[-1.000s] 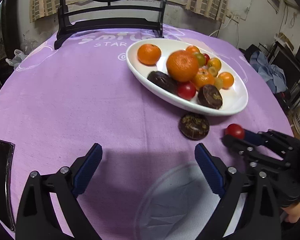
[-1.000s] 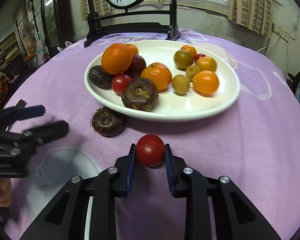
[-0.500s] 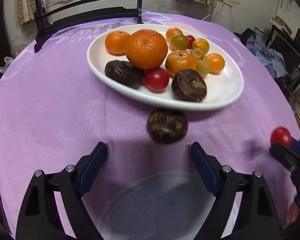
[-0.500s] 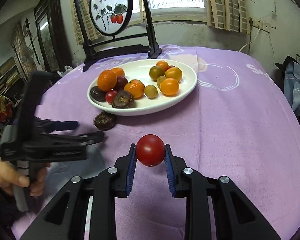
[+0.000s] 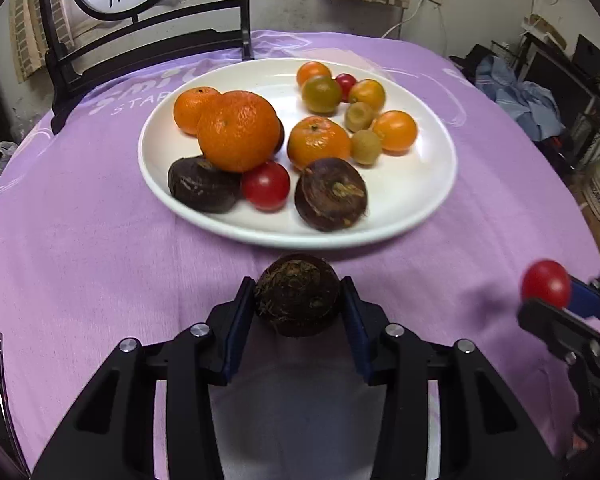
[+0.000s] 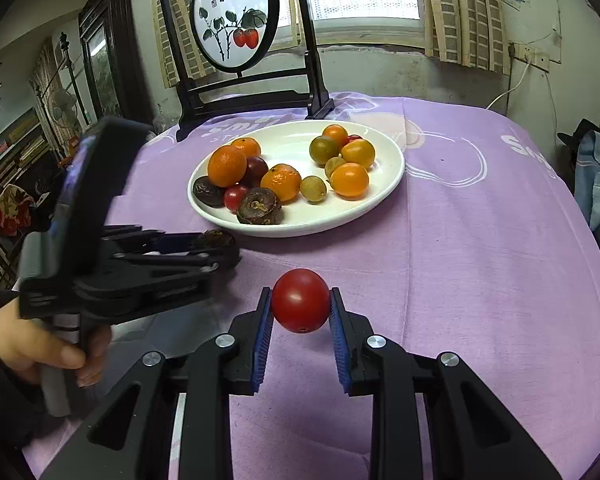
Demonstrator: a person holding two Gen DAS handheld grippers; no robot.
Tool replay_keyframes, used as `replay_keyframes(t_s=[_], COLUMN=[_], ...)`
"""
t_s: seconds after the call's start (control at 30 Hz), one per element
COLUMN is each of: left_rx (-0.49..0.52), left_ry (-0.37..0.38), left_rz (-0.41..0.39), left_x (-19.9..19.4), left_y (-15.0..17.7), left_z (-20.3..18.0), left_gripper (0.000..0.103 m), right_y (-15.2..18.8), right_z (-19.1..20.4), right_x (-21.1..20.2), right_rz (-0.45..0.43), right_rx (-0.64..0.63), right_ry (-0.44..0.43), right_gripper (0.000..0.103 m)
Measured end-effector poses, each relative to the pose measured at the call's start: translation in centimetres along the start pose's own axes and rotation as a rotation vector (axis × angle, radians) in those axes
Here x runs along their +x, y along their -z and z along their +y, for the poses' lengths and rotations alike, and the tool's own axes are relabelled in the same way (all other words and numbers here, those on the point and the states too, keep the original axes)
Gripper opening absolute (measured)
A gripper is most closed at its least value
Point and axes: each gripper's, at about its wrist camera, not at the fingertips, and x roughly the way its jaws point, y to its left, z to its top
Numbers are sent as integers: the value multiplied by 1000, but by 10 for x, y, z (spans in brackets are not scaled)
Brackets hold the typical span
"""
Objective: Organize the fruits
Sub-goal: 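Place both held fruits on the white plate and open both tools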
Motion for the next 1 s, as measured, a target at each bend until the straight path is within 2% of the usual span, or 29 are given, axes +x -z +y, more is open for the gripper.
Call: replay_keyframes(t_s=[0.23, 0.43, 0.63, 0.7, 0.87, 1.0], left_rx=[28, 28, 45, 44, 14, -3], left_ry=[61, 81, 85, 84, 83, 56], left_rz=[-17, -71, -120, -128, -121, -100], left_x=[-34, -61, -73, -70, -47, -21], left_y=[24, 16, -22, -38, -85, -111], left_z=[2, 8, 9, 8, 9, 8], left_gripper=[43, 43, 43, 42, 42, 42], right_y=[0, -4, -30, -41, -67, -80], right_z=[0, 4, 7, 8, 3, -1], right_x=[3, -5, -7, -2, 23, 46], right_rz=[4, -22, -49, -58, -49, -32], right_rx=[16, 36, 20, -4, -31, -38], right_ry=[-15, -61, -85, -64, -43, -38], right_gripper=[28, 28, 28, 28, 28, 28])
